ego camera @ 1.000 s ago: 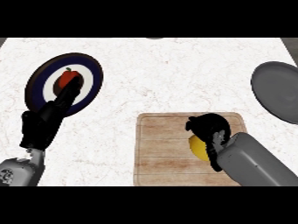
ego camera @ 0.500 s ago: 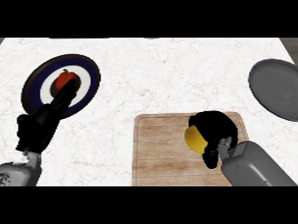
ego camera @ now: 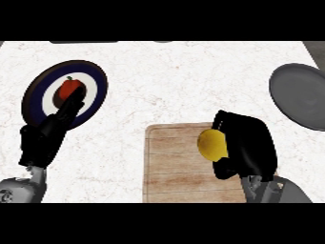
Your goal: Pick the lemon from the cutting board and place it in the pan
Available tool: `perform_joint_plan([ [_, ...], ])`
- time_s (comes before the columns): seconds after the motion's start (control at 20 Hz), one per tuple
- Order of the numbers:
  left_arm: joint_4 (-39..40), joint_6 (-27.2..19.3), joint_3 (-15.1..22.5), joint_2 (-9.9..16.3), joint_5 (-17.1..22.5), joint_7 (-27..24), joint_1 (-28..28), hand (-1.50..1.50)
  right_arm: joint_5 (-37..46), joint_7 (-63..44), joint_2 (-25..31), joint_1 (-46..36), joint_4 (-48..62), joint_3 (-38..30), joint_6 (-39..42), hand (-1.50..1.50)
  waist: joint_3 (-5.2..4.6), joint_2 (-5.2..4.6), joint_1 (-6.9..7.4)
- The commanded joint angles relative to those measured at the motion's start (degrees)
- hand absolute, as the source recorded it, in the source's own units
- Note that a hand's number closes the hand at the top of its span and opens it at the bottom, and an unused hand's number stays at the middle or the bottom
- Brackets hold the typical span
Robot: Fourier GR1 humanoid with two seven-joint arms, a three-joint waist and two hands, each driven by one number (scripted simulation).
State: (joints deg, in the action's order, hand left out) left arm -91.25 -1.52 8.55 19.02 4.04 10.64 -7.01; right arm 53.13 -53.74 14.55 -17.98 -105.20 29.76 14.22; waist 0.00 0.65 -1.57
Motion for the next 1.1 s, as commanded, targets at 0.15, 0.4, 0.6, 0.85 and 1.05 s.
perform_joint_plan([
  [0.15, 0.34, -0.58, -0.04, -1.18, -0.89, 3.11, -3.7, 0.0, 14.06, -4.8, 1.23, 3.63, -15.85, 2.85, -7.44, 1.5, 0.01, -0.32, 0.3],
  [0.4, 0.12, 1.98, -1.14, 0.15, -2.02, -0.62, -0.5, 0.0, 16.28, -1.03, 1.45, 8.74, -13.17, -3.03, -14.3, 1.5, 0.02, -0.58, 1.42],
  [0.6, 0.95, 2.35, -0.69, -2.53, -1.64, 0.5, -1.92, 0.0, 12.66, 2.89, 0.31, 6.81, -8.89, -11.19, -17.79, 1.5, 0.01, -0.69, 1.54],
  [0.85, -0.38, 1.63, 0.15, -3.31, -3.27, -2.45, 1.78, 0.0, 0.28, 14.59, 2.92, 7.08, -0.94, -24.0, -28.1, 1.5, 0.06, -0.8, 1.88],
  [1.05, 4.3, 2.66, -1.54, -4.06, -3.29, -0.41, -4.78, 0.0, -3.22, 23.43, 4.79, 2.26, 11.78, -29.3, -30.72, 1.5, 0.04, -0.92, 1.77],
])
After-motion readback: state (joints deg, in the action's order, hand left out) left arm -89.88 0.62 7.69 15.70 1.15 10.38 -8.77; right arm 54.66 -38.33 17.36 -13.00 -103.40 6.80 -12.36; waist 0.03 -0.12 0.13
